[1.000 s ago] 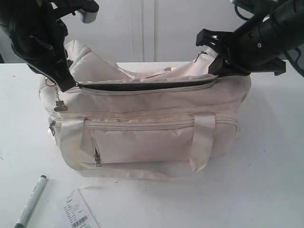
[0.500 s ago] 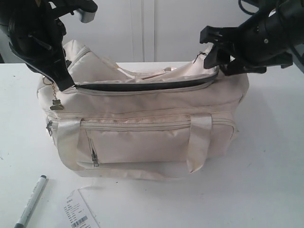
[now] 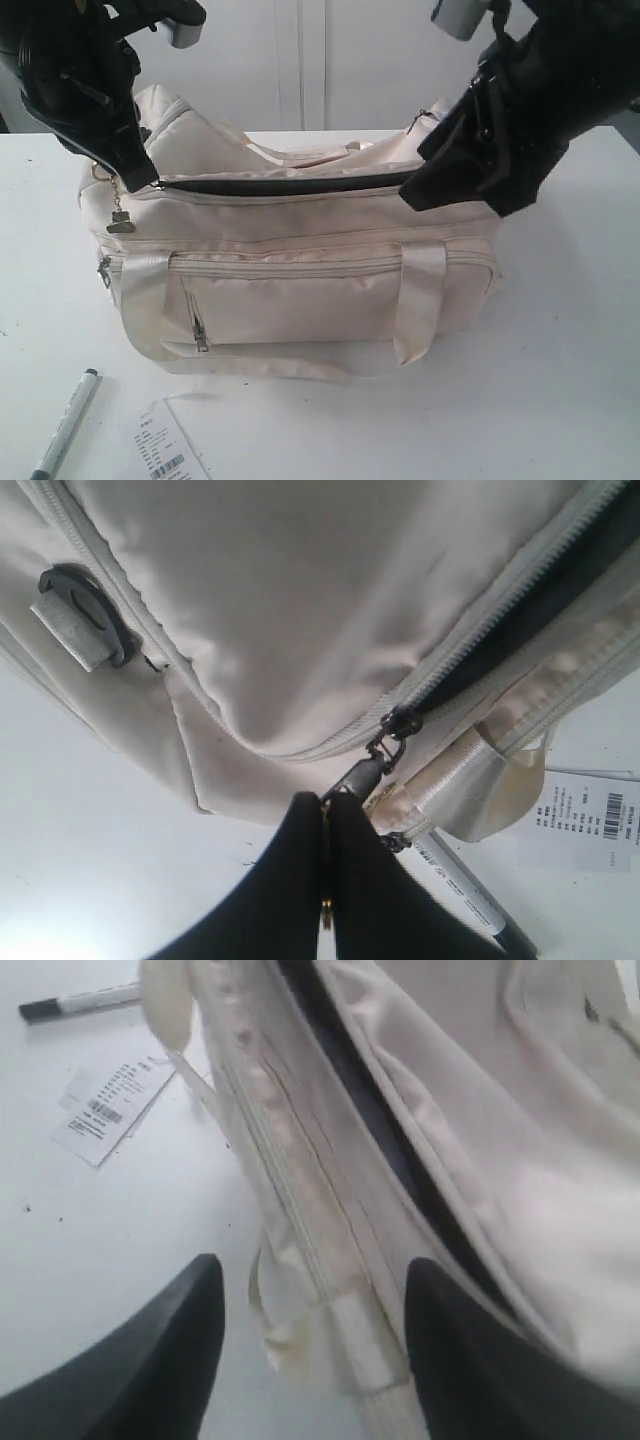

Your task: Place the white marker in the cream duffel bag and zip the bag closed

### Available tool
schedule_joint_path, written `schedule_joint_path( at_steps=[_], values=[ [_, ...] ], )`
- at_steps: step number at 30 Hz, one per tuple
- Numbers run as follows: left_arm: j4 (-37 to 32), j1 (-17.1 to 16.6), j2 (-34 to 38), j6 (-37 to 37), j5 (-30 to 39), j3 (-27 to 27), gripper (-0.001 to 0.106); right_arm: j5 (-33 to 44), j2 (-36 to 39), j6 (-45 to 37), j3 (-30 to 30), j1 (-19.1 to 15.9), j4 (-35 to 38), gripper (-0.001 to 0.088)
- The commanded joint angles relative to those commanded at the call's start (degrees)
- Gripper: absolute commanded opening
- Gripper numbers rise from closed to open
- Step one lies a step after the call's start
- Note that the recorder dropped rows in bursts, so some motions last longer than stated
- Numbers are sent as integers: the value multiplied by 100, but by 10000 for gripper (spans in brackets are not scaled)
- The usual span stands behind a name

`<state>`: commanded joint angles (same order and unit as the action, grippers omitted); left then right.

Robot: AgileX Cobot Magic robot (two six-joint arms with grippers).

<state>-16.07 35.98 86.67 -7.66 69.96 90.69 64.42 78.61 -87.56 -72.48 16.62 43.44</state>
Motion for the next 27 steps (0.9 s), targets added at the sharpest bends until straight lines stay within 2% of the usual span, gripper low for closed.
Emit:
schedule_joint_path(
  at_steps=[2,4,6,11,15,18,22,27],
  values=[
    [106,0,0,0,0,0,0,16,55,-1140,0,134,453,611],
    [201,0,0,-67,0,0,0,-128,162,-1542,0,298,798,669],
    [261,0,0,-168,0,0,0,-443,324,-1468,0,462,857,697],
    [259,0,0,-181,0,0,0,-904,815,-1357,0,903,857,697],
    [259,0,0,-263,0,0,0,-2314,996,-1157,0,1447,775,697],
    [259,0,0,-263,0,0,0,-2613,1190,-1428,0,1789,608,687],
    [259,0,0,-263,0,0,0,-2882,1487,-1415,0,1997,469,680],
    [259,0,0,-263,0,0,0,-3302,1700,-1400,0,1997,464,674]
  ],
)
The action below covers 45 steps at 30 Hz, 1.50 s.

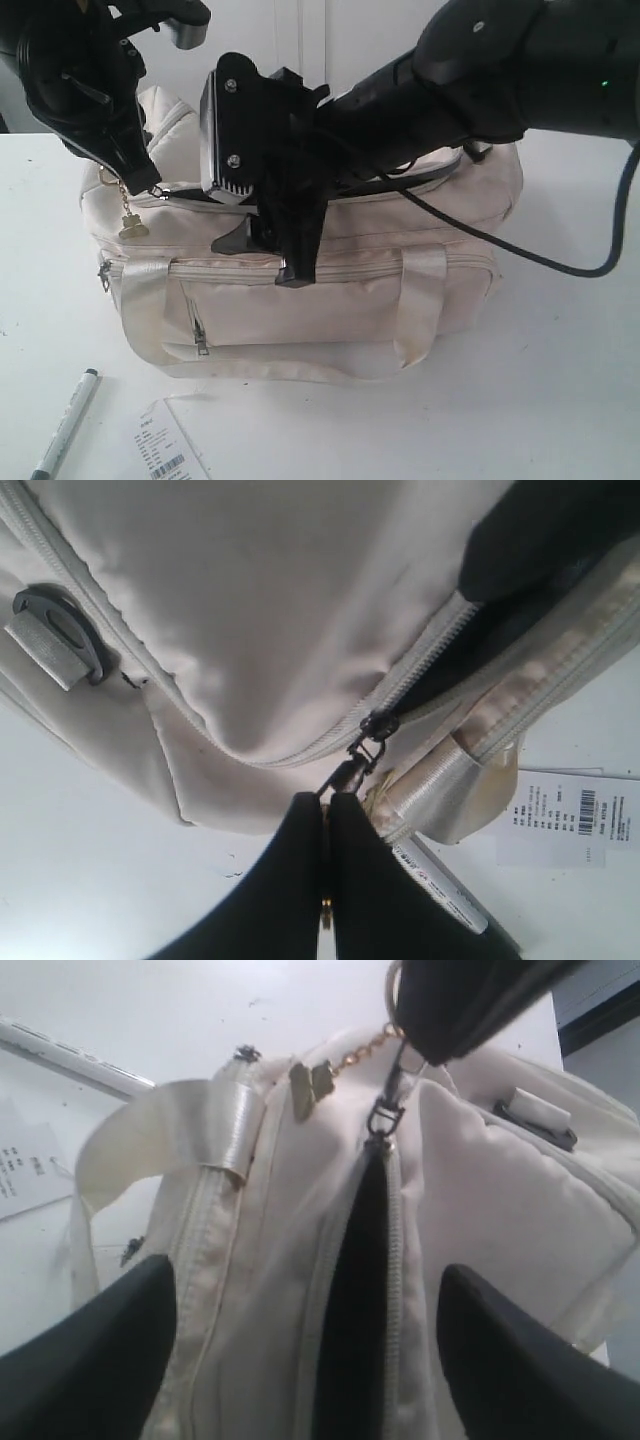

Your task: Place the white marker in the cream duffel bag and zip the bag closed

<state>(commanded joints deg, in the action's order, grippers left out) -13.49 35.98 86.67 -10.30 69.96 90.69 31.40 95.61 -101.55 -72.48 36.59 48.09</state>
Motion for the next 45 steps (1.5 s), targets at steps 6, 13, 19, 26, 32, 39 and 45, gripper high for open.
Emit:
schedule_joint_path(
  at_steps=[6,13,19,26,32,39,45],
  values=[
    [14,0,0,0,0,0,0,-29,25,70,0,0,-32,416],
    [14,0,0,-22,0,0,0,-40,45,187,0,0,-624,0],
    [-3,0,0,-120,0,0,0,-152,34,309,0,0,-684,0],
    [-324,0,0,-129,0,0,0,-163,-10,528,0,0,-684,0],
    [-338,0,0,-186,0,0,0,-163,-82,589,0,0,-684,0],
    [-343,-291,0,-190,0,-10,0,-163,-82,589,0,0,-684,0],
    [-87,-536,0,-338,0,-10,0,-176,-81,589,0,0,-684,0]
  ],
)
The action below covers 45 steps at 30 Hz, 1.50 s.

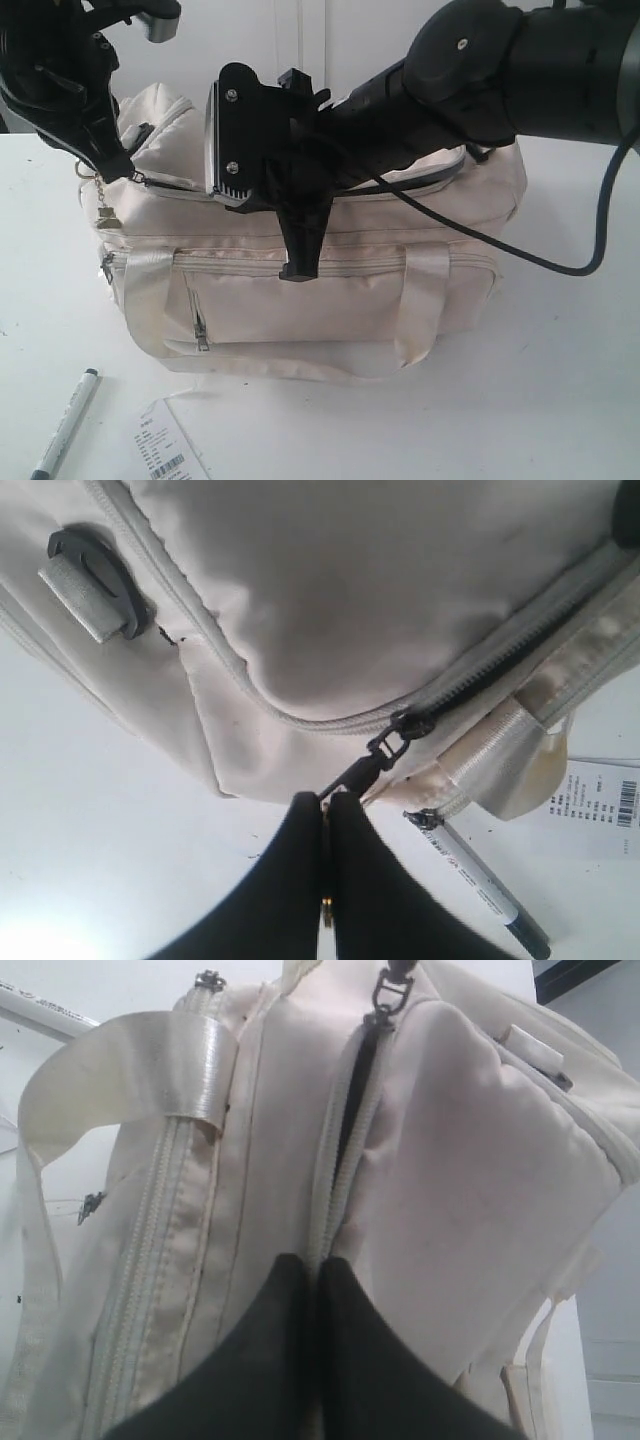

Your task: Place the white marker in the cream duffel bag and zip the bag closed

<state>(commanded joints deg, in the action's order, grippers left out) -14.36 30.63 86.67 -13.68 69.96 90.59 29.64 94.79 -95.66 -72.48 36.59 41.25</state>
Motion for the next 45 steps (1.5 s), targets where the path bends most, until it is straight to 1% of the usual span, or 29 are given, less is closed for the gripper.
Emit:
schedule_joint_path(
  at_steps=[5,9,12,13,15,19,24,34,37,42,45],
  values=[
    [38,-21,0,-10,0,0,0,0,0,0,0,0,0,0],
    [181,-213,0,-10,0,-11,0,0,0,0,0,0,0,0],
    [191,-366,0,-22,0,-242,0,0,0,0,0,0,0,0],
    [167,-366,0,-22,-2,-275,0,0,0,0,0,0,0,0],
    [167,-366,0,-22,-204,-284,0,0,0,0,0,0,0,0],
    [146,-380,0,-22,-248,-293,0,0,0,0,0,0,0,0],
    [158,-652,0,-22,-558,-391,0,0,0,0,0,0,0,0],
    [195,-665,0,-10,-1006,-416,0,0,0,0,0,0,0,0],
    [195,-665,0,-21,-1041,-443,0,0,0,0,0,0,0,0],
    [143,-665,0,-22,-1267,-588,0,0,0,0,0,0,0,0],
    [76,-665,0,24,-1529,-681,0,0,0,0,0,0,0,0]
  ],
)
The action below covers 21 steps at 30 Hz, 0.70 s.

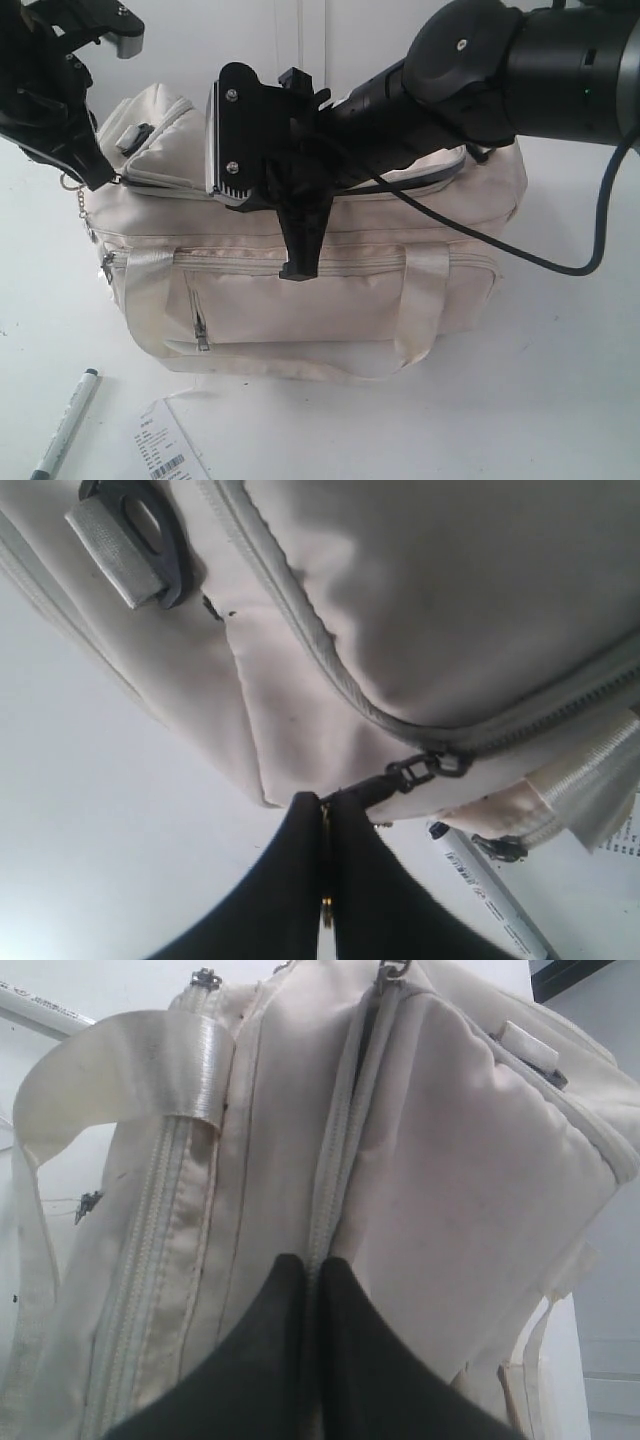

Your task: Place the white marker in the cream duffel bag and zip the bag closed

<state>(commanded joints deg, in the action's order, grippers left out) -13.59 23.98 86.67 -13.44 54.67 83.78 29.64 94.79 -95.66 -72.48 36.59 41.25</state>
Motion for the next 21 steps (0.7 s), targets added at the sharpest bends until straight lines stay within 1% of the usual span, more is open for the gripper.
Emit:
schedule_joint_path(
  at_steps=[3,16,21],
  values=[
    [-111,0,0,207,-177,-9,0,0,0,0,0,0,0,0],
    [-224,0,10,231,-468,-9,0,0,0,0,0,0,0,0],
    [-224,0,96,280,-730,-23,0,0,0,-11,0,0,0,0]
  ],
)
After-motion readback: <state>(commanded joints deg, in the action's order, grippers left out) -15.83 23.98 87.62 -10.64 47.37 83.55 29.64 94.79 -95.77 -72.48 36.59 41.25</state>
